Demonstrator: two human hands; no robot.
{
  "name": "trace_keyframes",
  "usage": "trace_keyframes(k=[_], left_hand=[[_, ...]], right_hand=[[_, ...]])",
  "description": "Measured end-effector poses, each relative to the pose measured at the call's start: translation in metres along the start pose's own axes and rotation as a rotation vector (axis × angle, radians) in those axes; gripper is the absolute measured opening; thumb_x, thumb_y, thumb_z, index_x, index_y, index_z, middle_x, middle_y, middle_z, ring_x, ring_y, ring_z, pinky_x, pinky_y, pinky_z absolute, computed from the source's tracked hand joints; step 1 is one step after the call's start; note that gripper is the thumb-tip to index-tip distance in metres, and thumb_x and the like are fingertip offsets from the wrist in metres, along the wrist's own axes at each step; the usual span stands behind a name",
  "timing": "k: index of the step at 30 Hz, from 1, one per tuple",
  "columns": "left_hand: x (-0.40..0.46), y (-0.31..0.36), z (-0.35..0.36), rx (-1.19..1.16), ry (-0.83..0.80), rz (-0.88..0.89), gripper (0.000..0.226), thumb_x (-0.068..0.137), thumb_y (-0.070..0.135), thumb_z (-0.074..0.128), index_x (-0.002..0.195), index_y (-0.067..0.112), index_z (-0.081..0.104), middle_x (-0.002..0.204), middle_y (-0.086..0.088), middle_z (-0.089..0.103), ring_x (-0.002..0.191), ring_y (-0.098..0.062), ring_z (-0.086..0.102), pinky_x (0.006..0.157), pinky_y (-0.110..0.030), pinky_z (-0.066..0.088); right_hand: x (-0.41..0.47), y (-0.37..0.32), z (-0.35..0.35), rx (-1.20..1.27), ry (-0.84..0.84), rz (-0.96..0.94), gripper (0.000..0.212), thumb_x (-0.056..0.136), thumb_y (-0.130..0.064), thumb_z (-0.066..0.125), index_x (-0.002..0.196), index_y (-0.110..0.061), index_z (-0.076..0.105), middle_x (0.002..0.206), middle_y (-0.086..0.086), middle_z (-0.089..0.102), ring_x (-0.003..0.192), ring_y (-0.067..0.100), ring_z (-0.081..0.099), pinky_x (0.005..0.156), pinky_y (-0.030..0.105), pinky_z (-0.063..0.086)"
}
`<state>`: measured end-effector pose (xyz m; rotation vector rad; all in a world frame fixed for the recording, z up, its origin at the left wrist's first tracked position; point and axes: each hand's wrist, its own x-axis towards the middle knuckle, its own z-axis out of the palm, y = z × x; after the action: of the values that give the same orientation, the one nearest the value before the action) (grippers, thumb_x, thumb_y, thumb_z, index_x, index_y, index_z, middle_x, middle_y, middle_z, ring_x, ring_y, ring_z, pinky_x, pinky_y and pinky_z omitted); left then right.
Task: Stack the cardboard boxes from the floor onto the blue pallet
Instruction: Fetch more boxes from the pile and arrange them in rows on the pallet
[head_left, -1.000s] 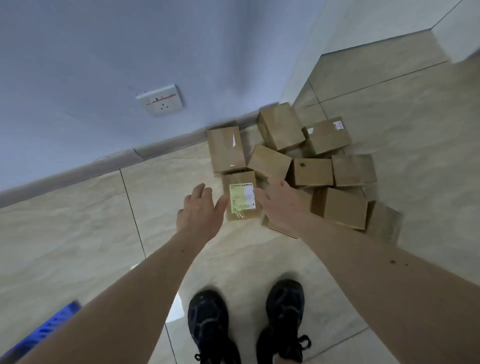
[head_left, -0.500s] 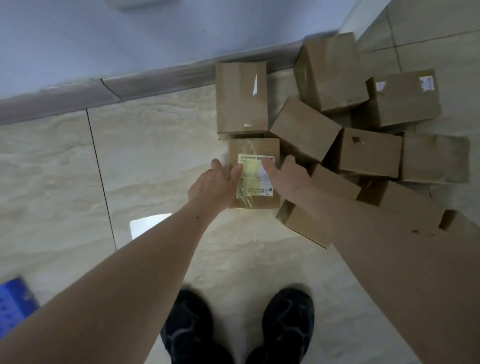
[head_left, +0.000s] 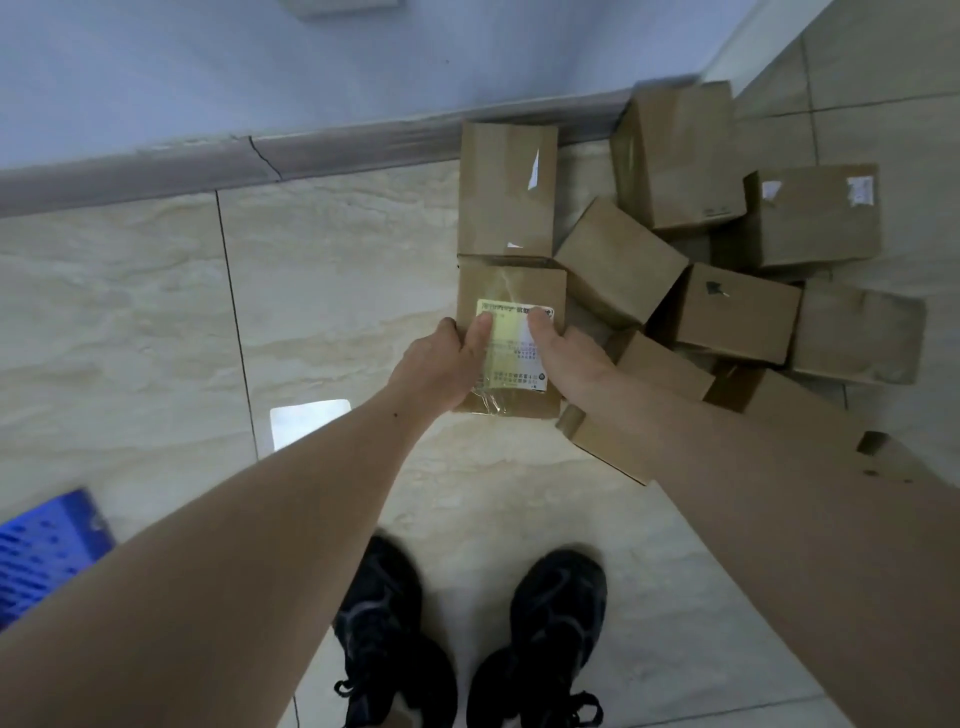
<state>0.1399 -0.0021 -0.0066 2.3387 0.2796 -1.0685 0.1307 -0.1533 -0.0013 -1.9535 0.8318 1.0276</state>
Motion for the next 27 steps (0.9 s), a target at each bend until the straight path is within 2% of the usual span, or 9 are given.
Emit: trace_keyframes(k=[4,6,10,12,14,17,19,22,27], left_hand=[[-0.045,0.008,-0.036,0.0,-0.011,0.007,0.068,0.094,0.066,0.017,0.119,0.013,0.052,0.111,-0.011,0.064,0.102,-0.029,0.06,0.086,-0.04,0.049],[-0.067,0.011,-0.056,0.004,-0.01,0.012,0.068,0.095,0.065,0.019,0.119,0.012,0.053,0.112,-0.011,0.064,0.106,-0.03,0.058,0.086,-0.039,0.046],[-0.106,0.007,-0.091,-0.006,0.017,0.028,0.068,0.094,0.066,0.02,0.113,0.011,0.055,0.106,-0.01,0.065,0.103,-0.03,0.059,0.088,-0.041,0.047],[-0.122,0.001,-0.104,-0.018,0.049,0.022,0.069,0.094,0.067,0.021,0.11,0.01,0.055,0.105,-0.01,0.065,0.103,-0.03,0.059,0.09,-0.043,0.048],[-0.138,-0.004,-0.114,-0.038,0.085,0.003,0.068,0.094,0.066,0.022,0.112,0.01,0.055,0.108,-0.01,0.064,0.104,-0.03,0.058,0.09,-0.041,0.047],[-0.161,-0.019,-0.123,-0.08,0.142,-0.035,0.067,0.095,0.065,0.021,0.113,0.009,0.055,0.11,-0.012,0.063,0.105,-0.031,0.057,0.09,-0.041,0.046],[-0.178,-0.032,-0.126,-0.117,0.178,-0.063,0.068,0.094,0.065,0.021,0.111,0.009,0.054,0.11,-0.012,0.063,0.104,-0.031,0.057,0.089,-0.04,0.046],[-0.202,-0.055,-0.126,-0.174,0.226,-0.124,0.069,0.094,0.066,0.021,0.111,0.008,0.055,0.111,-0.013,0.063,0.104,-0.032,0.057,0.09,-0.04,0.046],[-0.243,-0.103,-0.132,-0.298,0.283,-0.207,0.066,0.094,0.065,0.023,0.11,0.009,0.054,0.11,-0.012,0.063,0.103,-0.031,0.057,0.089,-0.038,0.046]], right_hand=[[-0.05,-0.024,-0.012,-0.04,-0.018,-0.03,0.068,0.097,-0.063,0.022,0.129,-0.013,0.057,0.115,0.008,0.064,0.096,0.024,0.057,0.08,0.029,0.04],[-0.076,-0.036,-0.017,-0.037,-0.037,-0.057,0.063,0.1,-0.059,0.022,0.126,-0.014,0.058,0.107,0.005,0.062,0.092,0.022,0.055,0.078,0.027,0.037],[-0.123,-0.059,-0.021,-0.029,-0.047,-0.103,0.058,0.101,-0.057,0.024,0.12,-0.015,0.06,0.103,0.005,0.062,0.092,0.022,0.056,0.081,0.027,0.04],[-0.142,-0.074,-0.016,-0.055,-0.059,-0.102,0.072,0.091,-0.07,0.023,0.118,-0.015,0.061,0.109,0.005,0.067,0.096,0.023,0.062,0.086,0.03,0.046],[-0.153,-0.083,-0.008,-0.075,-0.079,-0.112,0.092,0.07,-0.083,0.019,0.121,-0.019,0.061,0.112,0.004,0.069,0.1,0.023,0.063,0.092,0.039,0.049],[-0.166,-0.088,0.007,-0.125,-0.107,-0.162,0.101,0.054,-0.089,0.02,0.119,-0.023,0.061,0.109,0.001,0.07,0.1,0.023,0.064,0.094,0.042,0.05],[-0.186,-0.096,0.018,-0.164,-0.128,-0.192,0.096,0.058,-0.088,0.025,0.118,-0.022,0.061,0.107,0.001,0.07,0.098,0.023,0.065,0.092,0.041,0.051],[-0.206,-0.1,0.039,-0.237,-0.14,-0.246,0.075,0.081,-0.077,0.032,0.117,-0.019,0.062,0.107,0.004,0.069,0.098,0.025,0.065,0.092,0.04,0.051],[-0.236,-0.107,0.089,-0.313,-0.177,-0.302,0.073,0.081,-0.073,0.034,0.112,-0.015,0.066,0.105,0.005,0.07,0.098,0.027,0.066,0.093,0.041,0.051]])
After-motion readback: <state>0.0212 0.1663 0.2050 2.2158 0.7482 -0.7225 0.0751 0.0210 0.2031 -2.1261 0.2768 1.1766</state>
